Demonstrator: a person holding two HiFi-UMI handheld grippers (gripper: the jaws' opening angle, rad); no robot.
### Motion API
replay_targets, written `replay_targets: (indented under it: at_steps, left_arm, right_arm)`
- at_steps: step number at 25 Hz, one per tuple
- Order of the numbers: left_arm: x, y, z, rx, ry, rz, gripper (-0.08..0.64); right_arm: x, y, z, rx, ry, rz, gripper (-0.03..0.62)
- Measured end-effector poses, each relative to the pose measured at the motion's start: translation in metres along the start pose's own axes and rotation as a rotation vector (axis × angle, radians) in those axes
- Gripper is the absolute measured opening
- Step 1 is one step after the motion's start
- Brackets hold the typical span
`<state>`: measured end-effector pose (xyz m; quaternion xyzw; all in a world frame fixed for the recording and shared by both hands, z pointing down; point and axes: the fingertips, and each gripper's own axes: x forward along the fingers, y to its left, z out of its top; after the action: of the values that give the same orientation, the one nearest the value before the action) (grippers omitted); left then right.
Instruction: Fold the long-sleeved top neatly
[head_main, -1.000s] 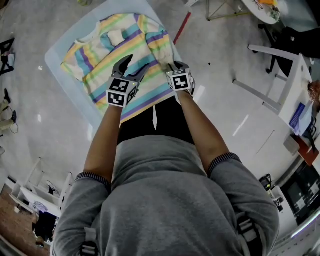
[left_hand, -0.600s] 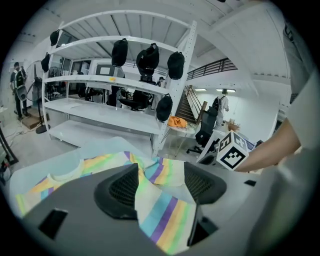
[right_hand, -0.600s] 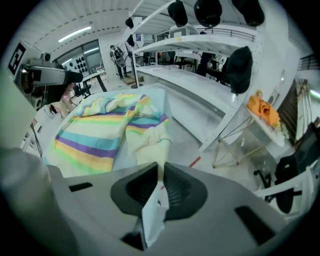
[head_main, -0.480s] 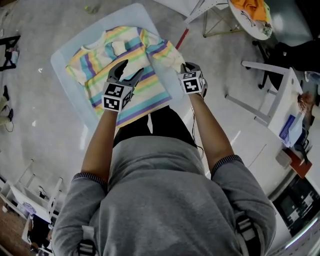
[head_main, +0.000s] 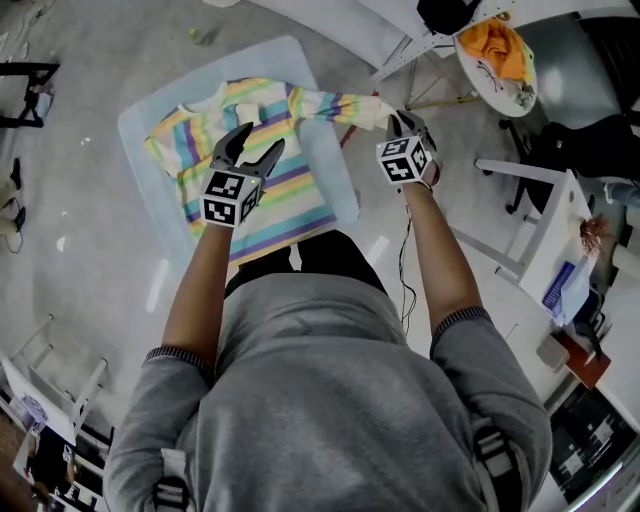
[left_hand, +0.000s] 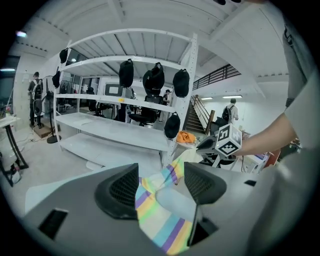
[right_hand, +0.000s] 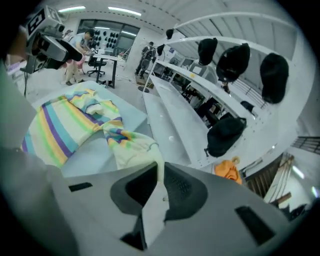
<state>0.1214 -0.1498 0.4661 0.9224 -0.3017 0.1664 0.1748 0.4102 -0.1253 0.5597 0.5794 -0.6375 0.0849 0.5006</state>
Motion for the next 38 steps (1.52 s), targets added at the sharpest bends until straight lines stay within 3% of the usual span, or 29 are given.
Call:
replay_targets:
  at_steps: [8, 17, 26, 34, 38]
  left_arm:
    - [-0.026, 0.022, 0.025, -0.012, -0.054, 0.088, 0.307]
    - [-0.061, 0.054, 0.038, -0.026, -0.101, 0.163, 0.307]
    - [-0.092, 0.084, 0.032, -0.048, -0.12, 0.207, 0.307]
    - [-0.12, 0.114, 0.012, -0.068, -0.12, 0.254, 0.306]
    - [-0.134, 0.131, -0.004, -0.091, -0.111, 0.279, 0.307]
  right_arm:
    - [-0.014, -0.023, 0.07, -0.073, -0.095, 0.02, 0.052]
    - [-0.036, -0.012, 0.159, -0.275, -0.233, -0.031, 0.052]
    - [-0.058, 0.055, 0.242, -0.527, -0.4, -0.034, 0.052]
    - [-0.055, 0.132, 0.286, -0.678, -0.478, 0.043, 0.052]
    - [-0.051, 0.177, 0.306, -0.699, -0.49, 0.124, 0.051]
